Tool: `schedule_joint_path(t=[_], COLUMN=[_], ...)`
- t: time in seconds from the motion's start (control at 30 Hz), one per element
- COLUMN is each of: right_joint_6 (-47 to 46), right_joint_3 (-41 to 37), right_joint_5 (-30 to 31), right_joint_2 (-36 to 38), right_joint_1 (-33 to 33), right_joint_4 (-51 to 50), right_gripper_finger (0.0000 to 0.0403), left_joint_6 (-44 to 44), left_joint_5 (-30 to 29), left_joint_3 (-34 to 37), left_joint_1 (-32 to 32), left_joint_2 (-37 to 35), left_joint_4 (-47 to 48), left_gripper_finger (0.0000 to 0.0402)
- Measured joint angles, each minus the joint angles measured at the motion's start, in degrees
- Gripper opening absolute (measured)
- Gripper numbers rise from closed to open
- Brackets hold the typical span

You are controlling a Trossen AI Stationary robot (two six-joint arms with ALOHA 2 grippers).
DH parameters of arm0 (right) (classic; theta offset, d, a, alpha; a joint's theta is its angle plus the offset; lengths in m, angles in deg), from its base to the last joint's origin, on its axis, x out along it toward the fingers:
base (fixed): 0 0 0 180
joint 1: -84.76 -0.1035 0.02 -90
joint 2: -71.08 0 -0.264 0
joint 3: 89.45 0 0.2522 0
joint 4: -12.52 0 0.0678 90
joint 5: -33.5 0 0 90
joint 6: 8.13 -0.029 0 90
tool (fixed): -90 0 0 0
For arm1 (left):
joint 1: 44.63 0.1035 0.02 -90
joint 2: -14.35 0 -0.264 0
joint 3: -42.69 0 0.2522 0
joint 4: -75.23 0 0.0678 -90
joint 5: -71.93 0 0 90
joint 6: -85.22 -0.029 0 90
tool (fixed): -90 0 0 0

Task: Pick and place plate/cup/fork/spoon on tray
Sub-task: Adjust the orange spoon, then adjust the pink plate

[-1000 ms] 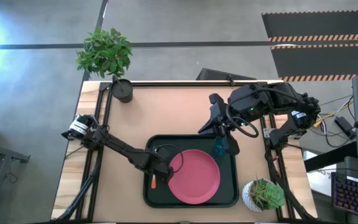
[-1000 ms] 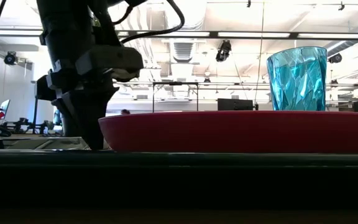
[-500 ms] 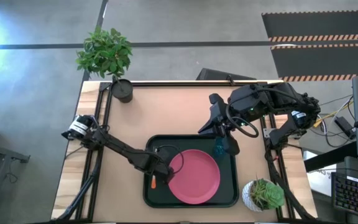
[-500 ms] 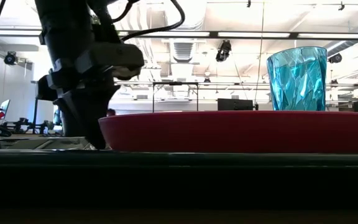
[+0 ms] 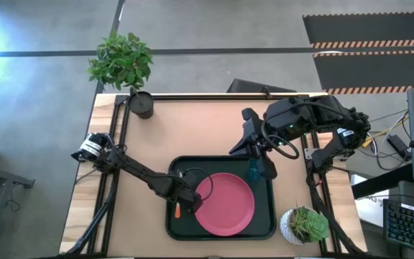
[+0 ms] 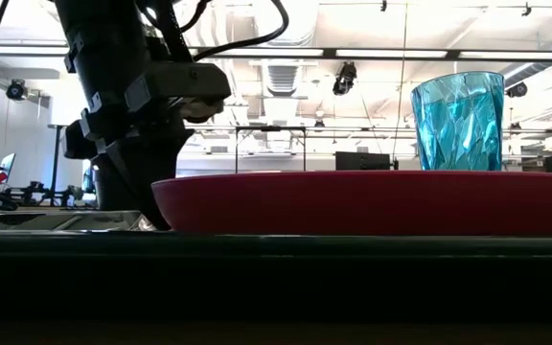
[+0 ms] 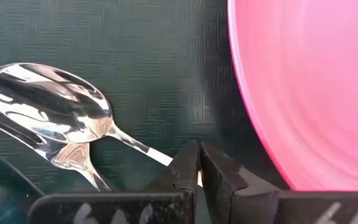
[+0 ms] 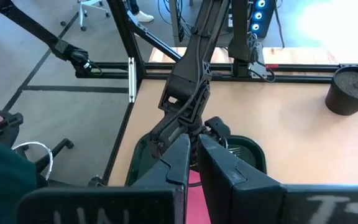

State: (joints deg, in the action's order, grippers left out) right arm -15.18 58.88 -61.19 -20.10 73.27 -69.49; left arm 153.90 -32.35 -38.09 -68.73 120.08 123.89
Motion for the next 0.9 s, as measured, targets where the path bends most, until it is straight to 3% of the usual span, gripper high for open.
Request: schedule_joint_path(t=[0.73,0.9], right_joint_6=[0.2,0.2], right_joint_3=[0.0,0.0], right_joint_5=[0.0,0.0], right_joint_2=[0.0,0.0], right_joint_1=[0.0,0.0], right_joint_4=[0.2,0.4], right_gripper_finger=[0.0022,0.0022], left_joint_6=[0.0,-2.0], left_joint_5=[1.3,-2.1], left_joint_3=[0.4,-2.0], left_joint_1=[-0.4,-0.4], left_joint_2=[0.1,-1.1], left_joint_4=[3.3,4.1], left_gripper_finger=[0.0000,0.0000])
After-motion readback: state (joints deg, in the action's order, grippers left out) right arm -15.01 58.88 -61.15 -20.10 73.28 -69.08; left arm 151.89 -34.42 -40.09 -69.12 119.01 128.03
